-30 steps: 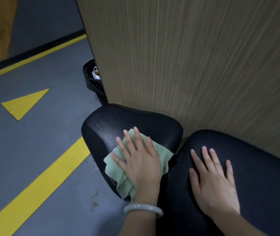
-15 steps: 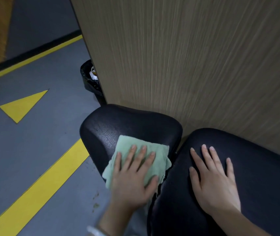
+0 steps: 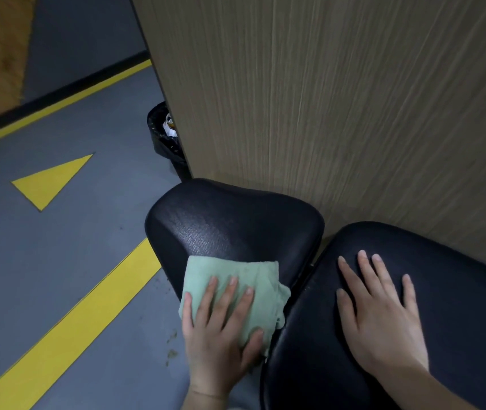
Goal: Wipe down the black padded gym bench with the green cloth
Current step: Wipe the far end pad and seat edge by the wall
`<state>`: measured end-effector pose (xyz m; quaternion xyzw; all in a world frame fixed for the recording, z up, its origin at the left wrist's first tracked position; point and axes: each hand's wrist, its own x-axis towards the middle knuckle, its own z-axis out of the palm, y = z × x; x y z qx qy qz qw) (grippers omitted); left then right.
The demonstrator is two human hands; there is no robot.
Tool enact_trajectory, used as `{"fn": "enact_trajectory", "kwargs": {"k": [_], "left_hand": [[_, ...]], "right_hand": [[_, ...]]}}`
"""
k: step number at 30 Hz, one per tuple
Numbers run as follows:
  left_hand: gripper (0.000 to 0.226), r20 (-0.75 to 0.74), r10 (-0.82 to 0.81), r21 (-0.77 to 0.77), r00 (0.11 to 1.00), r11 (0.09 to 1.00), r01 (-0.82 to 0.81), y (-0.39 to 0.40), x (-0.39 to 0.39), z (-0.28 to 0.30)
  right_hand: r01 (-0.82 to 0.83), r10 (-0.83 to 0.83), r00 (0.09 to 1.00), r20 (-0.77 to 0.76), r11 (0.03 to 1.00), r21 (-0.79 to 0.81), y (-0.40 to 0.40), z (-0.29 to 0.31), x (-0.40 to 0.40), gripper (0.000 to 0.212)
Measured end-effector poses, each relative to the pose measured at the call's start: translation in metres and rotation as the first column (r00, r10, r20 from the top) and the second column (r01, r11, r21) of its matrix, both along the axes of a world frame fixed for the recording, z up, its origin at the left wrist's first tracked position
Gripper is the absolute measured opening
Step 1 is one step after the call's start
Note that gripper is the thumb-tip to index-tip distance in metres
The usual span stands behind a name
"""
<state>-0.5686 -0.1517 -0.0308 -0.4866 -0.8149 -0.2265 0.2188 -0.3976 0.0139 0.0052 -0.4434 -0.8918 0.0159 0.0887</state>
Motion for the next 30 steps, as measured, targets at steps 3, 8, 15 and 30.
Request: {"fn": "enact_trajectory", "kwargs": {"k": [3,8,15,30], "left_hand": [[0.051,0.049,0.002,0.029,0.999,1.0,-0.003,-0.003,0.0,-0.003],[0.044,0.039,0.163,0.033,0.986,0.986,-0.164,0.007,0.011,-0.002],[0.059,0.225,0.324,-0.229,0.919,0.934,-0.274,0.038,0.021,0.022],[0.054,0.201,0.131,-0.416,0.971,0.909,-0.037,0.039,0.017,0.027]], "right_hand": [[0.0,0.0,1.0,-0.01,1.0,0.017,0.001,-0.001,0.0,0.054],[-0.011,0.012,1.0,-0.026,0.999,0.043,0.001,-0.004,-0.001,0.053],[-0.001,0.001,1.0,0.0,0.999,0.043,0.002,-0.004,-0.002,0.053],[-0.009,0.009,0.997,0.075,1.0,-0.009,0.007,-0.004,-0.003,0.057]]}}
